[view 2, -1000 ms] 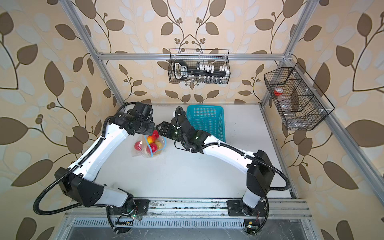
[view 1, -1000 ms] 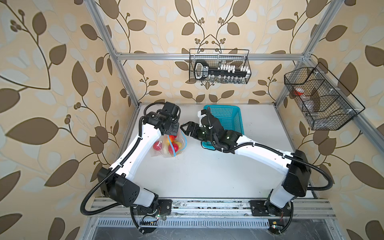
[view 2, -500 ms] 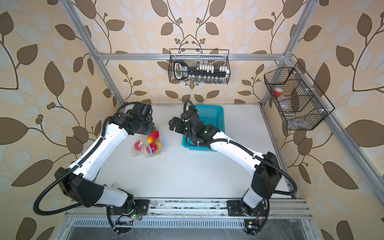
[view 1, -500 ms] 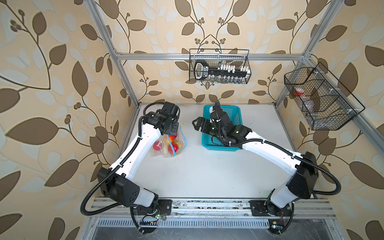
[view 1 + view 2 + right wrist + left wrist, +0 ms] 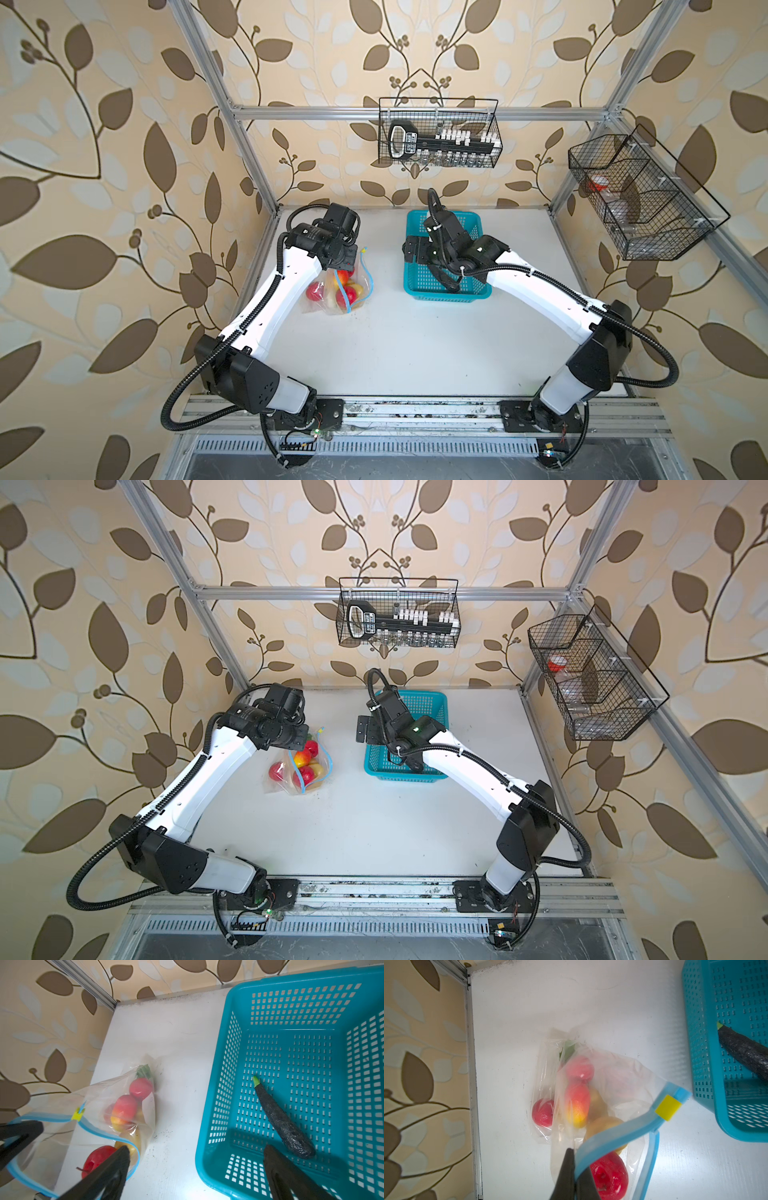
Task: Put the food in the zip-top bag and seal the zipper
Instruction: 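Raise the right gripper and move it back over the basket, then lower the right gripper onto the dark zucchini and close on it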
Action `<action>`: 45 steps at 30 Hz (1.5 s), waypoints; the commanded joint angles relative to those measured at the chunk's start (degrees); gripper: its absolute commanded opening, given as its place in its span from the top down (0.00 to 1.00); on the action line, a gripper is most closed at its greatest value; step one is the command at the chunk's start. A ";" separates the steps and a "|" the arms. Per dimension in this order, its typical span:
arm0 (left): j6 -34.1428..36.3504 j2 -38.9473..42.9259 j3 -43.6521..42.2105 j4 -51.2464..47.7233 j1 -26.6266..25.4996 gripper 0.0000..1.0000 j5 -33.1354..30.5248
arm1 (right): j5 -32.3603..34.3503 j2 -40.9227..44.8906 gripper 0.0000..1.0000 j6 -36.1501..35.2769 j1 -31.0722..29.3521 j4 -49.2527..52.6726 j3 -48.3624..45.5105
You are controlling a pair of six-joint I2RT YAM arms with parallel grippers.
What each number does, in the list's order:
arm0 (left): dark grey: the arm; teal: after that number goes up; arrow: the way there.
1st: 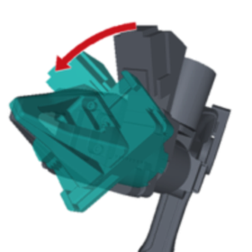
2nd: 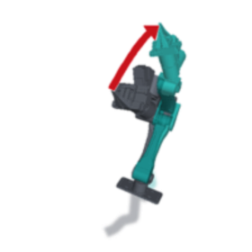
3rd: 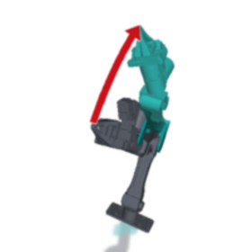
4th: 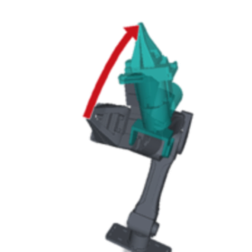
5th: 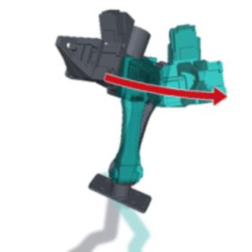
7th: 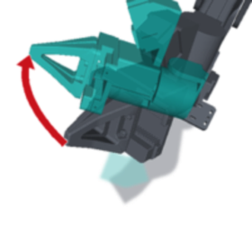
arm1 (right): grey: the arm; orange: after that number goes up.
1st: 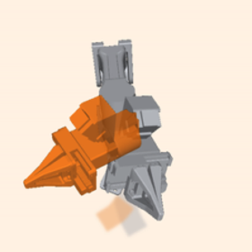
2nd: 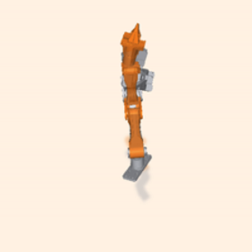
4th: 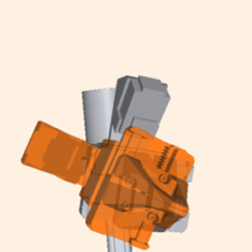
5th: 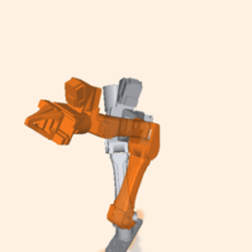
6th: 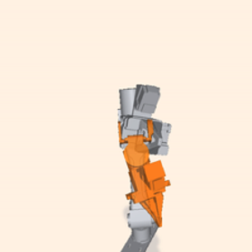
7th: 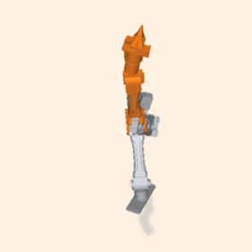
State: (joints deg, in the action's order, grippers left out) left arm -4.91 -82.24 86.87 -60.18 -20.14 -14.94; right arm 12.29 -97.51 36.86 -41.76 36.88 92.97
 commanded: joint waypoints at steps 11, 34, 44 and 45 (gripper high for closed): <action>-0.81 1.02 0.70 -0.29 0.81 1.00 1.03 | 0.06 -5.92 0.00 -8.26 5.19 10.16 3.72; -0.81 1.47 0.33 -0.02 0.98 1.00 1.22 | 2.51 -19.62 0.02 -14.19 10.18 14.94 7.63; -0.85 1.29 0.49 -0.24 1.07 1.00 1.42 | 1.82 -27.00 0.16 -16.16 11.63 17.33 14.87; -0.81 1.38 0.45 -0.20 1.07 1.00 1.41 | 1.62 -27.63 0.17 -16.28 11.66 17.28 15.40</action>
State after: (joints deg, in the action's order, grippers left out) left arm -4.91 -82.24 86.87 -60.18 -19.77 -13.76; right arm 13.96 -123.07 21.96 -30.33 51.99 106.17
